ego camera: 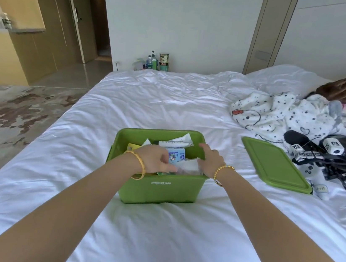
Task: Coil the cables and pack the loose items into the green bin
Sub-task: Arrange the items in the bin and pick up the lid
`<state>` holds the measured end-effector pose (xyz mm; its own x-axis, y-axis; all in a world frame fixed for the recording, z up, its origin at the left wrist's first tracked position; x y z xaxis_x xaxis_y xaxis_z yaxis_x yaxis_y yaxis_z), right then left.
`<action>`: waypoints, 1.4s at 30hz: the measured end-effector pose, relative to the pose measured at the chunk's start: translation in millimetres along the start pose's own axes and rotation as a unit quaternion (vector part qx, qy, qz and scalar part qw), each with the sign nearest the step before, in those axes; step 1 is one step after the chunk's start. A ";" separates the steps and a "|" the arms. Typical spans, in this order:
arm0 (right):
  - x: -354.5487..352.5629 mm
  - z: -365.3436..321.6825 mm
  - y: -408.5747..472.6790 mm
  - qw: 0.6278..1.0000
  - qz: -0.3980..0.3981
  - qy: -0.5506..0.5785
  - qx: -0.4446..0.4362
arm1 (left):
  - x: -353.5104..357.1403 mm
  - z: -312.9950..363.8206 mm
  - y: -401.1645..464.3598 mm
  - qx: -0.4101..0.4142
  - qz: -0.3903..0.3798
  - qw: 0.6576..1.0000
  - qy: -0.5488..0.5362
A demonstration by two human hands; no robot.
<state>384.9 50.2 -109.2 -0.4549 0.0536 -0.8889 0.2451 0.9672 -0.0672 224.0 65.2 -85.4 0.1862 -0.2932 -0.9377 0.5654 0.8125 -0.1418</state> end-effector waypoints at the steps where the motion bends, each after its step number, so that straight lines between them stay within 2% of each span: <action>1: 1.5 1.2 -2.2 1.000 0.010 0.012 -0.006 | 6.3 2.0 2.7 0.002 -0.016 0.998 0.056; 4: 4.8 3.6 -3.1 0.998 0.024 0.051 -0.020 | 8.2 -7.6 7.5 -0.007 0.003 0.978 0.207; 6: 5.2 4.1 -1.9 0.994 0.031 0.103 -0.036 | 6.6 -18.0 9.2 -0.031 0.014 0.967 0.252; 9: -7.4 18.9 -1.4 0.959 0.101 0.263 -0.032 | 5.3 -25.3 12.8 -0.062 0.005 0.978 0.198; 11: -18.2 47.3 -1.4 0.940 0.165 0.299 0.008 | 5.1 -26.2 18.5 -0.074 -0.005 0.991 0.108; 13: -21.8 82.0 1.6 0.953 0.186 0.231 0.054 | -6.7 -23.1 26.3 -0.084 0.049 0.995 0.037; 16: -21.1 127.5 9.6 0.980 0.160 0.064 0.103 | -33.5 -6.1 36.8 -0.064 0.228 0.972 0.000; 17: -20.4 140.6 12.0 0.982 0.147 0.013 0.121 | -34.4 3.4 42.8 -0.045 0.251 0.967 0.003; 18: -20.6 152.5 14.3 0.980 0.136 -0.034 0.140 | -30.3 13.7 51.3 -0.025 0.249 0.968 0.002; 21: -21.5 181.1 19.2 0.967 0.108 -0.137 0.188 | -1.1 36.3 81.0 -0.003 0.165 0.986 -0.010; 24: -13.4 202.2 25.1 0.955 0.074 -0.209 0.199 | 21.7 40.7 101.5 -0.011 0.112 0.991 0.070; 29: -10.2 227.2 32.0 0.924 0.066 -0.312 0.212 | 26.6 36.7 107.9 -0.013 0.123 0.989 0.087; 33: -20.0 210.1 39.8 0.918 0.114 -0.352 0.145 | 30.8 38.4 106.7 -0.012 0.123 0.987 0.100; 37: -45.8 160.3 37.2 0.939 0.196 -0.273 0.073 | 26.6 39.1 104.7 -0.020 0.132 0.988 0.072; 39: -71.7 135.9 29.2 0.947 0.262 -0.175 0.060 | 21.3 39.1 99.0 -0.023 0.145 0.988 0.047; 42: -112.3 101.2 9.3 0.935 0.353 -0.019 0.038 | 8.0 38.6 83.8 -0.020 0.167 0.986 -0.012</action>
<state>524.9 28.0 -55.8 -0.1263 0.6612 -0.7395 0.5325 0.6741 0.5119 303.9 111.4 -92.5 0.3755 -0.0165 -0.9267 0.4380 0.8843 0.1617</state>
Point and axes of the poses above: each hand's wrist, its own y-axis towards the middle knuckle, its own x-axis out of the palm, z = x × y, the point moved 9 cm from there along y, towards the middle knuckle, and after that the axes turned 3 degrees about -y, right-handed, at the moved point
